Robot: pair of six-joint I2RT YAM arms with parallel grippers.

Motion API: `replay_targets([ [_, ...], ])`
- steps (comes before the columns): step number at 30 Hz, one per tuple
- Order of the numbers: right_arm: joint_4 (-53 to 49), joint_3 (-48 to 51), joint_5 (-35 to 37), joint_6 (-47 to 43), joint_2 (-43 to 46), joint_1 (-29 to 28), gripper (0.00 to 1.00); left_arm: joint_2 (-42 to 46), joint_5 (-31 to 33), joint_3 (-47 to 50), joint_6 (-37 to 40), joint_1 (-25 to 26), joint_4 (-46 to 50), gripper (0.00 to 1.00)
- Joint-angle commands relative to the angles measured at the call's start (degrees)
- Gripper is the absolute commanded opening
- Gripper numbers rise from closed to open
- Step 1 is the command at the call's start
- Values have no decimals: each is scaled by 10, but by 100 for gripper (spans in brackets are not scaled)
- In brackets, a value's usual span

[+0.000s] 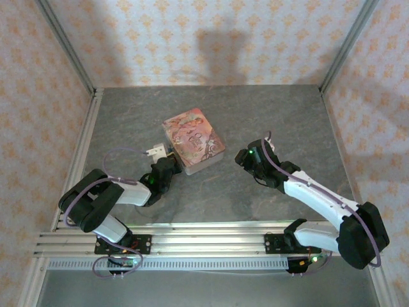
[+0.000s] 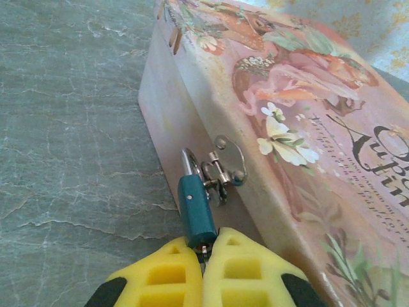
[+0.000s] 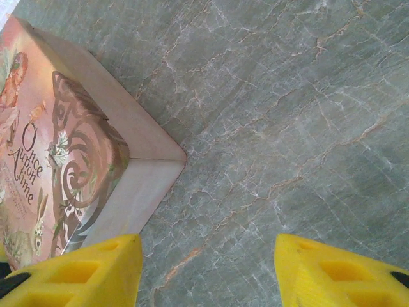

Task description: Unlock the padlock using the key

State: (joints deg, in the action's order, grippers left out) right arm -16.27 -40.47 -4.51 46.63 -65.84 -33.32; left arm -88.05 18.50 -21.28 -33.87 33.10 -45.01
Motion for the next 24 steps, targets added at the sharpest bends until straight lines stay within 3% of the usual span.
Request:
replay_targets([
  [1,12,5,0,-5,1,4,57,-11,33,3,-20,2,-49,0],
  [13,16,10,-4,-5,1,4,57,-44,54,-5,-64,-12,-85,0],
  [24,11,12,-1,-7,2,4,57,-50,-12,-22,-96,-45,-102,0],
])
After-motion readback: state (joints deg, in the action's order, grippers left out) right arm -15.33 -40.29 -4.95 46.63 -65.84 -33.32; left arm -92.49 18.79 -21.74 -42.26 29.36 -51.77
